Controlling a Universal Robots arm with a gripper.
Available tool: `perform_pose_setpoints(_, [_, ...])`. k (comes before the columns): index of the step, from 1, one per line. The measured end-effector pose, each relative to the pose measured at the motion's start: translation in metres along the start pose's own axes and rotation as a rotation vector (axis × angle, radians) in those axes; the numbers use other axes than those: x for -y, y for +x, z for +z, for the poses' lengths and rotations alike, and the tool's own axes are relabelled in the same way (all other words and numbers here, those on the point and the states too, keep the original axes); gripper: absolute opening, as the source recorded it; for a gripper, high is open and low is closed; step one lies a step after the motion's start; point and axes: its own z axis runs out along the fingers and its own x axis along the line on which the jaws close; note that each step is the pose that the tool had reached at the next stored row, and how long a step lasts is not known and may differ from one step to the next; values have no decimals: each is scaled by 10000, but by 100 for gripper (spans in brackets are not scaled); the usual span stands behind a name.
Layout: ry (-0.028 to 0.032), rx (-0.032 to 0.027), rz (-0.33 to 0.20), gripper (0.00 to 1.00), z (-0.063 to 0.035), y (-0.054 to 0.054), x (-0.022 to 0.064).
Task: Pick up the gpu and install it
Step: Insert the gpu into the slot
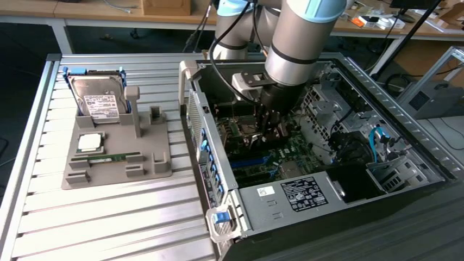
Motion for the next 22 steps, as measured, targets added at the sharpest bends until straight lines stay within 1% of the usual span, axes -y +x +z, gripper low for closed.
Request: perform_pose_setpoints(22, [0,1,0,27,46,1,-12])
